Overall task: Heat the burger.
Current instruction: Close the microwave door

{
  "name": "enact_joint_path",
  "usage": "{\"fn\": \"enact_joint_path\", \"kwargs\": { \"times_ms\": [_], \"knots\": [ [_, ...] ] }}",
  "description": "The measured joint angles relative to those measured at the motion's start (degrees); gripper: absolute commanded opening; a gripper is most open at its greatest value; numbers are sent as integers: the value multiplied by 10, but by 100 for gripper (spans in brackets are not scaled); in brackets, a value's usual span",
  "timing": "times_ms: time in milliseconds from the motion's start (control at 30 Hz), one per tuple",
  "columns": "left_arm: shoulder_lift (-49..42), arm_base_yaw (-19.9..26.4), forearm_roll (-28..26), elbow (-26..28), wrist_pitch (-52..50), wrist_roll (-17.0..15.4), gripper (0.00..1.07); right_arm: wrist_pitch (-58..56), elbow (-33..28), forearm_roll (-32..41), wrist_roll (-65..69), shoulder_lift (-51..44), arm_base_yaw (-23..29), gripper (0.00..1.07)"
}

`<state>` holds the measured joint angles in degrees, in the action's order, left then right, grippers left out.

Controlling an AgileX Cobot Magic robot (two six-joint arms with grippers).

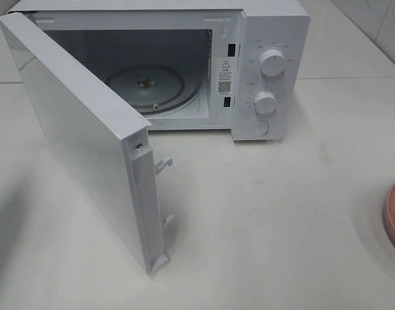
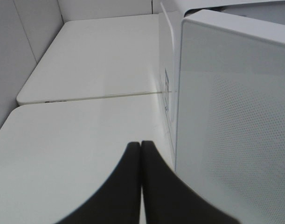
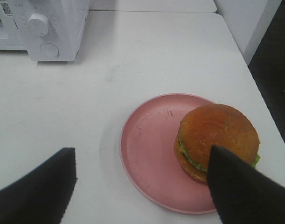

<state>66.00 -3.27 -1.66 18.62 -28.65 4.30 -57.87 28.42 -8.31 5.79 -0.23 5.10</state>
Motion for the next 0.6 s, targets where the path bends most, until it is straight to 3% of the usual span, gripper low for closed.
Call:
{"fn": "enact_joint_path", "kwargs": {
  "times_ms": [33, 100, 133, 167, 200, 233, 300, 467, 600],
  "knots": [
    [26, 0, 32, 0, -31, -26, 0, 0, 0, 0, 0, 0, 0, 76],
    [40, 0, 54, 0, -50, -40, 0, 0, 0, 0, 0, 0, 0, 76],
    [65, 0, 108, 0, -83, -62, 0, 0, 0, 0, 0, 0, 0, 76],
    [65, 0, 108, 0, -83, -62, 0, 0, 0, 0, 0, 0, 0, 76],
    [91, 0, 156, 0, -123, -80, 0, 0, 0, 0, 0, 0, 0, 76],
    [91, 0, 156, 0, -123, -80, 0, 0, 0, 0, 0, 0, 0, 76],
    [124, 0, 219, 0, -174, -103, 0, 0, 0, 0, 0, 0, 0, 76],
    [163, 0, 270, 1, -217, -135, 0, 0, 0, 0, 0, 0, 0, 76],
    [170, -14, 274, 6, -219, -140, 0, 0, 0, 0, 0, 0, 0, 76]
  ]
}}
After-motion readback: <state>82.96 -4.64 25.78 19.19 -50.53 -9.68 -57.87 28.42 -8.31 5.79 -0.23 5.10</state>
